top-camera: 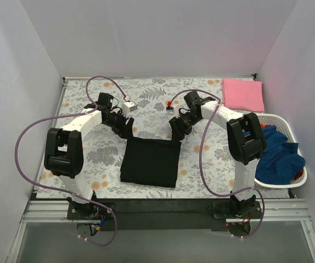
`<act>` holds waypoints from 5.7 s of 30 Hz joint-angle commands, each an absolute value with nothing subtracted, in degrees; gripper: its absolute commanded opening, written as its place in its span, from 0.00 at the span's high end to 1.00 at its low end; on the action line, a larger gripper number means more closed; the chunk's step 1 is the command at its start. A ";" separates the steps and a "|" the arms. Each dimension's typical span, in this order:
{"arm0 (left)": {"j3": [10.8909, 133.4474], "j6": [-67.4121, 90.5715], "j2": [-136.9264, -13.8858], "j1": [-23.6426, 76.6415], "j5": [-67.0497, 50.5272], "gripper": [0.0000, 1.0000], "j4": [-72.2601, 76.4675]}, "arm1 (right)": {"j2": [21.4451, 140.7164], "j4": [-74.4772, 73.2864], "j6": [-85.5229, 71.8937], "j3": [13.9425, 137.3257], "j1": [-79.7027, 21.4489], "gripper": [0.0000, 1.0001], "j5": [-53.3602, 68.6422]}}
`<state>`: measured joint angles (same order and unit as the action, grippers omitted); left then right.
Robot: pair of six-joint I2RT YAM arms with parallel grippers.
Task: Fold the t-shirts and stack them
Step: Fold the tshirt
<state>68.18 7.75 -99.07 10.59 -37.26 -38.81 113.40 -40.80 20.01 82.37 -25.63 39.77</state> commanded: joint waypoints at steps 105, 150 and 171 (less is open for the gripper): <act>34.28 78.50 -92.61 17.67 -56.18 0.09 5.80 | 107.48 14.33 -38.68 47.30 -31.12 0.02 57.66; 63.81 86.58 -119.46 5.27 -54.05 0.23 18.37 | 127.89 6.68 -24.70 76.82 -11.95 0.02 58.35; 58.63 14.61 -85.95 36.28 -24.54 0.22 -13.89 | 90.71 -16.61 -4.75 72.16 -8.26 0.02 29.27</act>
<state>62.39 30.65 -85.54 32.53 -32.60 -8.95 93.21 -11.16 -9.72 74.02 -8.69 36.73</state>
